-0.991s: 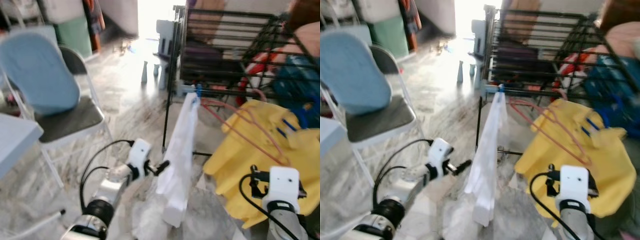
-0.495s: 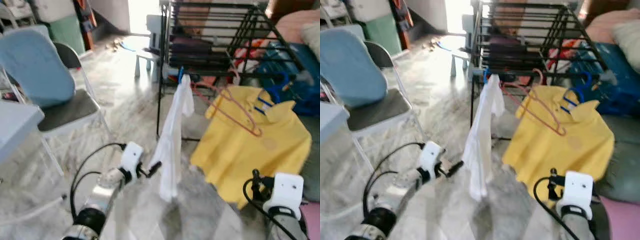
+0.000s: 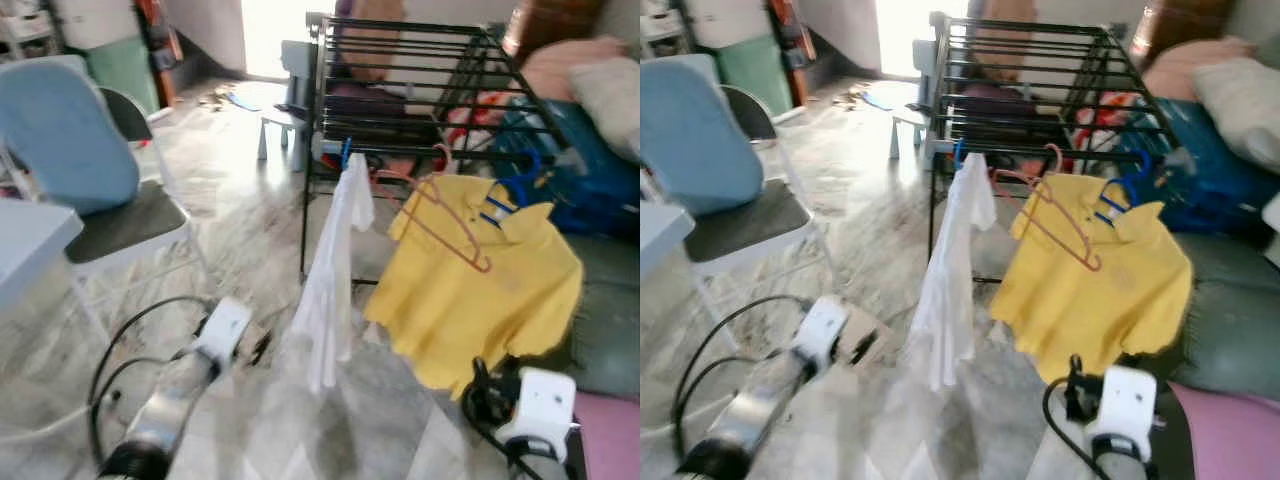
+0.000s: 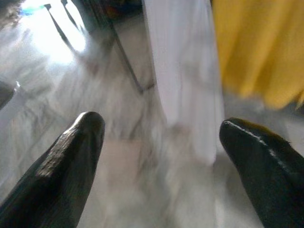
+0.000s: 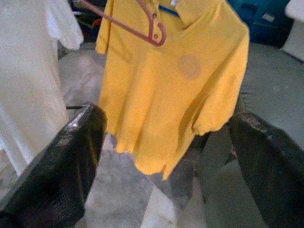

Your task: Hang hanger

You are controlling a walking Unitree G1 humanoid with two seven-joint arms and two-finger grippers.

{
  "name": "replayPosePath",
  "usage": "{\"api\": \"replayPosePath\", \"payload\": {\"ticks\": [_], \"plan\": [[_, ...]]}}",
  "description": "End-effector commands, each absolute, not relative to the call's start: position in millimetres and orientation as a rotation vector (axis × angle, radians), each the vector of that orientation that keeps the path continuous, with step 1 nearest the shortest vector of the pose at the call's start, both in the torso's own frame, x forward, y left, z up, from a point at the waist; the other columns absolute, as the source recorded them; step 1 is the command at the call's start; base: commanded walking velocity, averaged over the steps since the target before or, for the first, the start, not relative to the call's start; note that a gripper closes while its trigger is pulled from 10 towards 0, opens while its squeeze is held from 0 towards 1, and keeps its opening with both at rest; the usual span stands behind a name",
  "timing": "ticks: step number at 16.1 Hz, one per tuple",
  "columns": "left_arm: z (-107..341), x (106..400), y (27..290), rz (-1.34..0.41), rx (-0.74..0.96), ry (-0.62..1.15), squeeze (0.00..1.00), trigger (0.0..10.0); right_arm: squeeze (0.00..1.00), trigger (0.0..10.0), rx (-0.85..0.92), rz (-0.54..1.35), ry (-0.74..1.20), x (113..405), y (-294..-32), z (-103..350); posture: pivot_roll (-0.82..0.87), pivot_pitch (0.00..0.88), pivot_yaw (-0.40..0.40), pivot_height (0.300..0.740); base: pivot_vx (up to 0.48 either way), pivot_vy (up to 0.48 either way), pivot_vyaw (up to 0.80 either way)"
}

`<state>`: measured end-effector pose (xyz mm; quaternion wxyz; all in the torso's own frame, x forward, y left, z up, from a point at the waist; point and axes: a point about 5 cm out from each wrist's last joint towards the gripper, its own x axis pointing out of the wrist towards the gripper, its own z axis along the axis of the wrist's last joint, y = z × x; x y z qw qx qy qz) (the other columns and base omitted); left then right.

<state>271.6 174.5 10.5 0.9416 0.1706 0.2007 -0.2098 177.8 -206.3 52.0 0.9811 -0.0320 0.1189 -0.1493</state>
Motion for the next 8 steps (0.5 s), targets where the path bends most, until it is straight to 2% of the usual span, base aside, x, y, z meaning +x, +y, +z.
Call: {"api": "replayPosePath", "payload": {"ticks": [1,2,5,8], "plan": [[24,282,180,-0.406,0.358,0.363,0.0,10.0,0.0,10.0,-0.044,-0.279,0.184,182,-200,61,0.05,0.0,-0.003,0.74,0.0,0.0,0.0],[33,290,187,-0.35,0.344,0.332,0.0,10.0,0.0,10.0,-0.013,-0.271,0.16,185,-198,67,0.04,0.0,0.011,0.74,0.0,0.0,0.0],[53,313,165,-0.329,0.368,0.195,0.0,10.0,0.0,10.0,-0.01,-0.232,0.129,198,-200,65,0.05,0.0,0.015,0.74,0.0,0.0,0.0],[60,327,161,-0.295,0.303,0.194,0.0,10.0,0.0,10.0,-0.082,-0.205,0.092,211,-208,81,0.03,0.0,0.005,0.74,0.0,0.0,0.0]]}}
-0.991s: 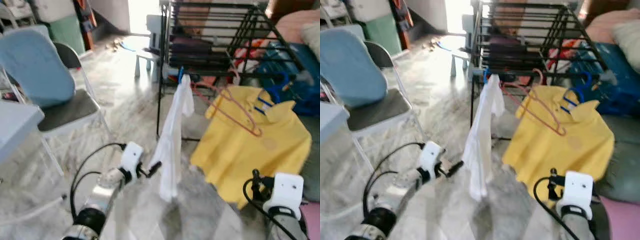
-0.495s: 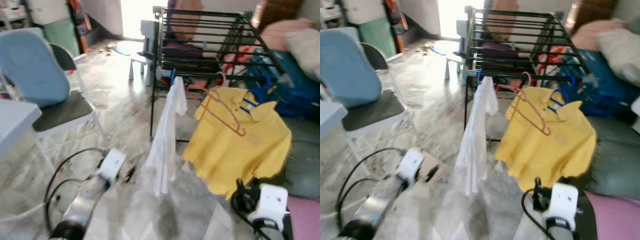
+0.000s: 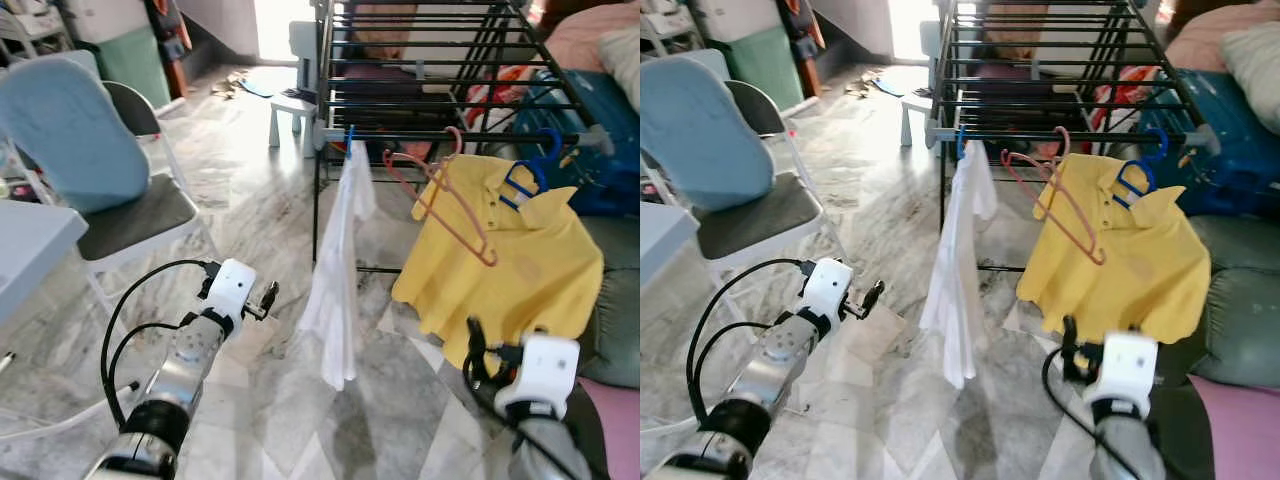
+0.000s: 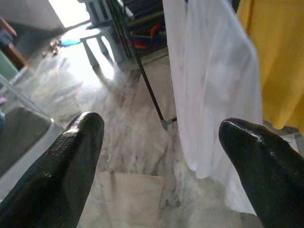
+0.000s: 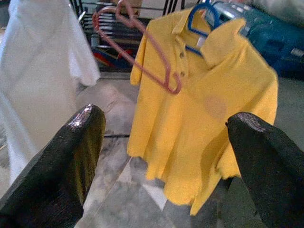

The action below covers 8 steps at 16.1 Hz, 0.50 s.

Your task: Hang hanger

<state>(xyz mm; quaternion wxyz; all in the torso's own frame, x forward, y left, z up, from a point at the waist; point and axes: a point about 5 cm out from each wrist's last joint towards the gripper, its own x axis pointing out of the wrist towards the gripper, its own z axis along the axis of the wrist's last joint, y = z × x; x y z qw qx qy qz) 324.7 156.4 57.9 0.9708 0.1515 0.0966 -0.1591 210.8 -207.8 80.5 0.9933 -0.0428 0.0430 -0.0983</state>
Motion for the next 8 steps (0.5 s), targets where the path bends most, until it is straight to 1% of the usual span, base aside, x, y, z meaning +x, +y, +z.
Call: {"api": "replayPosePath", "payload": {"ticks": [1,3,4,5,6,8], "plan": [[61,329,161,-0.293,0.281,0.195,0.0,10.0,0.0,10.0,-0.111,-0.189,0.057,214,-212,91,0.02,0.0,0.016,0.74,0.0,0.0,0.0],[56,325,157,-0.295,0.265,0.202,0.0,10.0,0.0,10.0,-0.193,-0.191,-0.016,212,-218,113,0.01,0.0,0.025,0.74,0.0,0.0,0.0],[51,319,149,-0.328,0.255,0.197,0.0,10.0,0.0,10.0,-0.19,-0.147,-0.012,211,-214,114,0.0,0.0,0.016,0.74,0.0,0.0,0.0],[42,309,149,-0.337,0.253,0.208,0.0,10.0,0.0,10.0,-0.187,-0.141,0.019,206,-212,103,0.01,0.0,0.007,0.74,0.0,0.0,0.0],[38,305,151,-0.336,0.264,0.218,0.0,10.0,0.0,10.0,-0.143,-0.158,0.038,204,-212,98,0.02,0.0,-0.006,0.74,0.0,0.0,0.0],[32,296,167,-0.274,0.27,0.222,0.0,10.0,0.0,10.0,-0.118,-0.13,0.089,194,-199,81,0.03,0.0,-0.013,0.74,0.0,0.0,0.0]]}}
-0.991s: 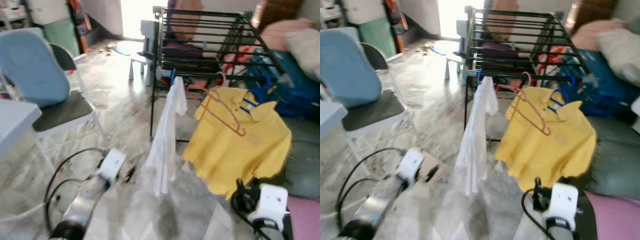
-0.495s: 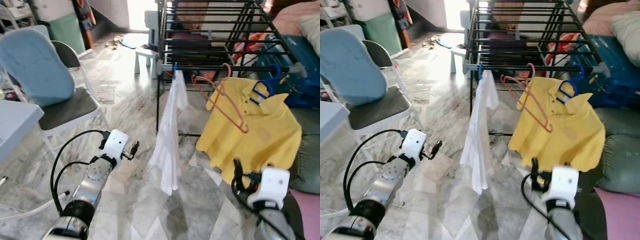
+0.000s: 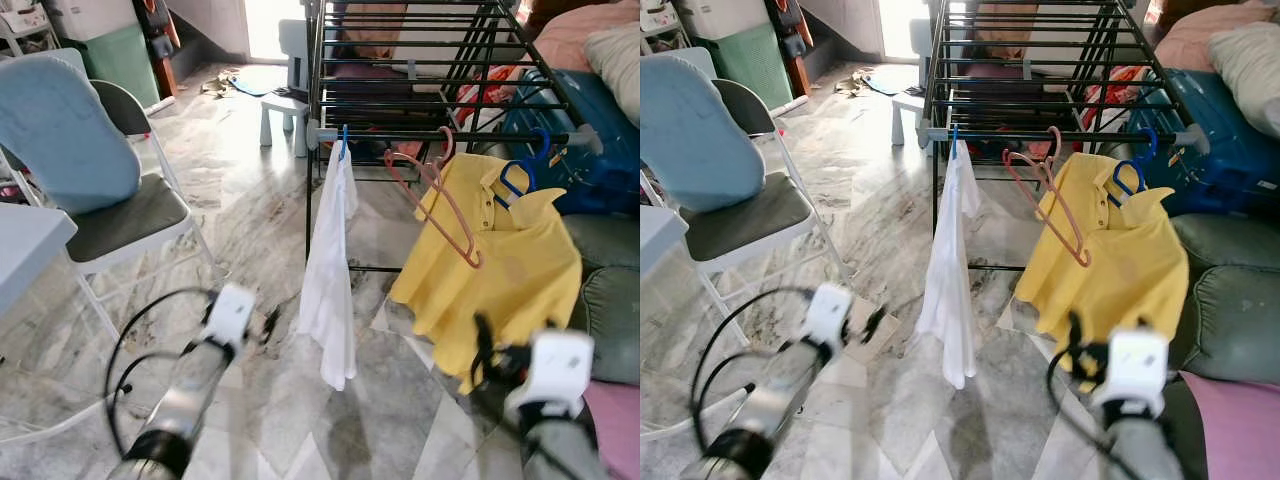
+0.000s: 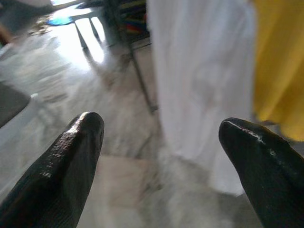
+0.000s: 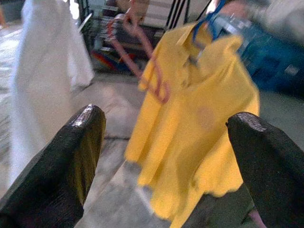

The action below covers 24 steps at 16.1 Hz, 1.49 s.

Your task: Hang hanger

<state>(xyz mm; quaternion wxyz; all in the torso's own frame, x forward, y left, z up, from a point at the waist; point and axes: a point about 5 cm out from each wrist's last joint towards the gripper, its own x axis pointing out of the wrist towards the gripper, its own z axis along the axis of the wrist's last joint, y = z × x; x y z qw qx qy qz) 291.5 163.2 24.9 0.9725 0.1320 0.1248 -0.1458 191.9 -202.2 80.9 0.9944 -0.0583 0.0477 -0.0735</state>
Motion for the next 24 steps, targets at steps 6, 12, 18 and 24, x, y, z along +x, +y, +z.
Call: {"api": "replayPosePath", "payload": {"ticks": [6,12,18,24], "plan": [[25,275,199,-0.209,0.289,0.262,0.0,10.0,0.0,10.0,-0.113,-0.141,0.18,166,-190,59,0.03,0.0,0.002,0.74,0.0,0.0,0.0],[24,271,197,-0.24,0.28,0.286,0.0,10.0,0.0,10.0,-0.102,-0.144,0.199,167,-190,55,0.05,0.0,-0.002,0.74,0.0,0.277,-0.41],[24,272,197,-0.266,0.292,0.299,0.0,10.0,0.0,10.0,-0.1,-0.142,0.189,170,-188,55,0.04,0.0,0.021,0.74,0.0,0.427,-0.18],[35,292,181,-0.281,0.303,0.253,0.0,10.0,0.0,10.0,-0.103,-0.149,0.147,185,-190,59,0.02,0.0,0.037,0.74,0.0,0.071,0.0]]}}
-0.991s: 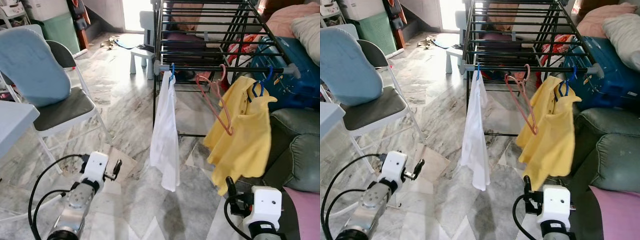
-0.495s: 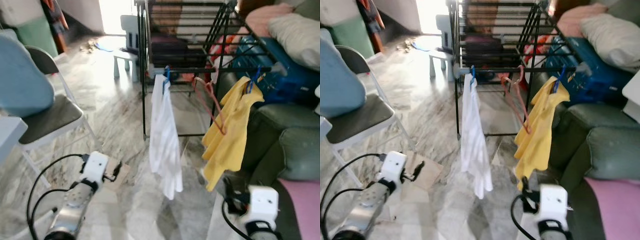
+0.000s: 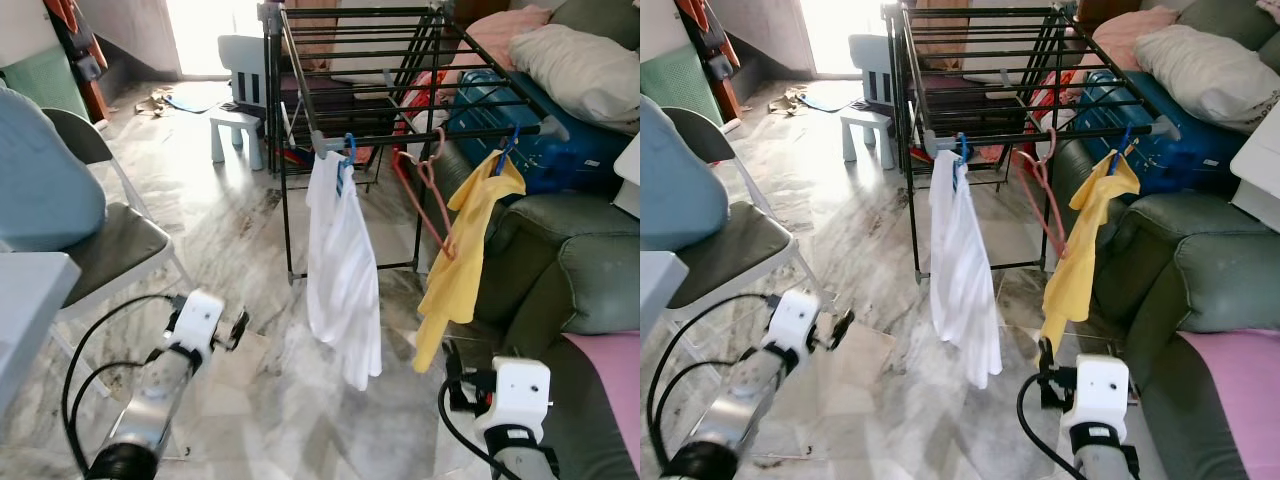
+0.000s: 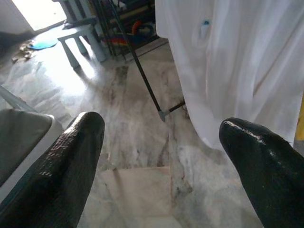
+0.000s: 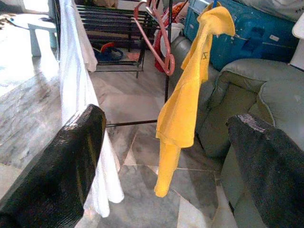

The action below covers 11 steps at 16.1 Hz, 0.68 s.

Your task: Hang hanger

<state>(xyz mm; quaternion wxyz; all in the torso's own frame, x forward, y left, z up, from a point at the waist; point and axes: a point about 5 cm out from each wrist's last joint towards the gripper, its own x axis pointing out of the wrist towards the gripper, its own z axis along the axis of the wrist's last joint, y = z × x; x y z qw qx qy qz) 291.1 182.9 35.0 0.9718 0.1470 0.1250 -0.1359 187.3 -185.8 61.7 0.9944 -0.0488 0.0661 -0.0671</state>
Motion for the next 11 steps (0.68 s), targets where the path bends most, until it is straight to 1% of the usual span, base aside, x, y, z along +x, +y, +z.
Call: {"api": "replayPosePath", "payload": {"ticks": [1,2,3,5,6,8,11], "plan": [[37,294,179,-0.281,0.303,0.247,0.0,10.0,0.0,10.0,-0.104,-0.148,0.142,187,-191,60,0.02,0.0,0.039,0.74,0.0,0.0,0.0],[39,298,175,-0.28,0.301,0.236,0.0,10.0,0.0,10.0,-0.117,-0.139,0.132,190,-190,61,0.02,0.0,0.041,0.74,0.0,0.0,0.0],[39,299,174,-0.279,0.299,0.235,0.0,10.0,0.0,10.0,-0.123,-0.133,0.129,191,-189,62,0.02,0.0,0.044,0.74,0.0,0.0,0.5],[39,300,171,-0.281,0.296,0.235,0.0,10.0,0.0,10.0,-0.125,-0.128,0.125,192,-188,62,0.01,0.0,0.045,0.74,0.0,0.0,0.8],[38,299,170,-0.282,0.295,0.236,0.0,10.0,0.0,10.0,-0.125,-0.127,0.124,193,-188,62,0.01,0.0,0.045,0.74,-0.24,0.0,0.8],[37,299,169,-0.285,0.293,0.241,0.0,10.0,0.0,10.0,-0.126,-0.123,0.121,193,-187,63,0.01,0.0,0.045,0.74,-0.262,0.0,0.5],[37,301,167,-0.289,0.294,0.244,0.0,10.0,0.0,10.0,-0.132,-0.134,0.118,195,-191,63,0.01,0.0,0.051,0.74,-0.269,0.0,0.0]]}}
